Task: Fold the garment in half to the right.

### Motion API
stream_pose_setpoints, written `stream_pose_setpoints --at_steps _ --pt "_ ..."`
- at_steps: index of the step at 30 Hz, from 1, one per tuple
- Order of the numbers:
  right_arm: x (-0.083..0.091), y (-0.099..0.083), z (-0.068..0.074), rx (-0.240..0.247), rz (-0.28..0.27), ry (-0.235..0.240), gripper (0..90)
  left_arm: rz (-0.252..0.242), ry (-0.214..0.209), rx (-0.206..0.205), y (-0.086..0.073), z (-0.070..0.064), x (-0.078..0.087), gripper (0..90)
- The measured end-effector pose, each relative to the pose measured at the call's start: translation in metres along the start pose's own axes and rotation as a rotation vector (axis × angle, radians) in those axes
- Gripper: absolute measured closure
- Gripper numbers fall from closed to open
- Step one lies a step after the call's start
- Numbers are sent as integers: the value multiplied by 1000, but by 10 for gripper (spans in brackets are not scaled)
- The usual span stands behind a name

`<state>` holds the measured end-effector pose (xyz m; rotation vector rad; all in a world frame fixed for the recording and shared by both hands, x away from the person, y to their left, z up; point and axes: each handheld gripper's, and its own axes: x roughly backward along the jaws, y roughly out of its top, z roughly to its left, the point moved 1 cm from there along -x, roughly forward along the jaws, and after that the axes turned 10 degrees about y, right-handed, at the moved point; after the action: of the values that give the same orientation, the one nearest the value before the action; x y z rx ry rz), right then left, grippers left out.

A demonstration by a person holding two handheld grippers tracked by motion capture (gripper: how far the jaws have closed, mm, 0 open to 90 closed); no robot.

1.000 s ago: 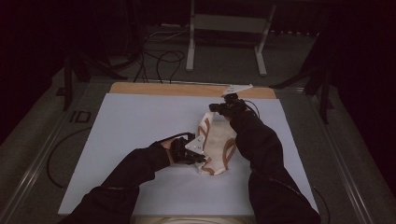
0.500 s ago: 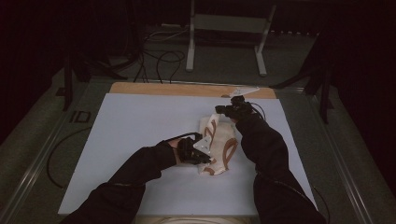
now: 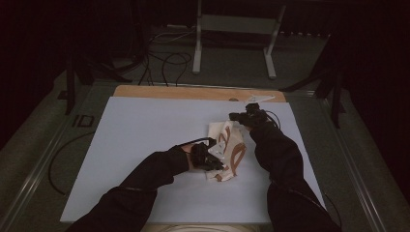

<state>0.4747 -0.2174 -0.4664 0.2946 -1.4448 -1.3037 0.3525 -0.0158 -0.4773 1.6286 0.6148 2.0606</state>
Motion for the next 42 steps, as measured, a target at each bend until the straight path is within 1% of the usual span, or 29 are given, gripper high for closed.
stream_pose_setpoints --at_steps 7,13,15,16,19,20,25,26,27,29,31,34,36,40,42 --pt "-4 -11 -9 -17 2 -5 881 -1 -9 3 4 -1 -9 871" --pt "-9 -21 -13 -33 5 -3 880 3 -22 7 4 -3 -17 871" --pt "-11 -24 -14 -39 3 -6 880 -1 -19 14 4 -3 -20 870" --pt "-11 -25 -16 -34 6 -6 880 -1 -21 16 4 -4 -21 870" --pt "-13 -28 -17 -39 7 -8 879 0 -21 15 3 -5 -24 870" --pt "-13 -29 -17 -46 10 -9 879 -1 -19 19 2 -5 -25 870" --pt "-17 -36 -21 -50 21 -10 880 -6 -24 36 0 -6 -29 868" --pt "-17 -37 -21 -60 17 -9 880 -6 -24 38 1 -6 -30 868" --pt "-17 -38 -22 -60 21 -14 879 -6 -25 39 1 -6 -30 868" --pt "-17 -39 -24 -66 17 -9 879 -6 -25 36 0 -6 -31 866" --pt "-18 -41 -26 -61 18 -9 878 -4 -26 43 1 -6 -32 866" --pt "-18 -43 -27 -72 21 -10 875 0 -25 37 2 -6 -33 864" --pt "-17 -44 -28 -73 13 -11 875 1 -30 44 1 -6 -35 863" --pt "-16 -46 -29 -79 13 -9 873 3 -33 48 1 -6 -36 863" --pt "-15 -49 -31 -84 25 -9 869 2 -35 54 1 -6 -37 857"
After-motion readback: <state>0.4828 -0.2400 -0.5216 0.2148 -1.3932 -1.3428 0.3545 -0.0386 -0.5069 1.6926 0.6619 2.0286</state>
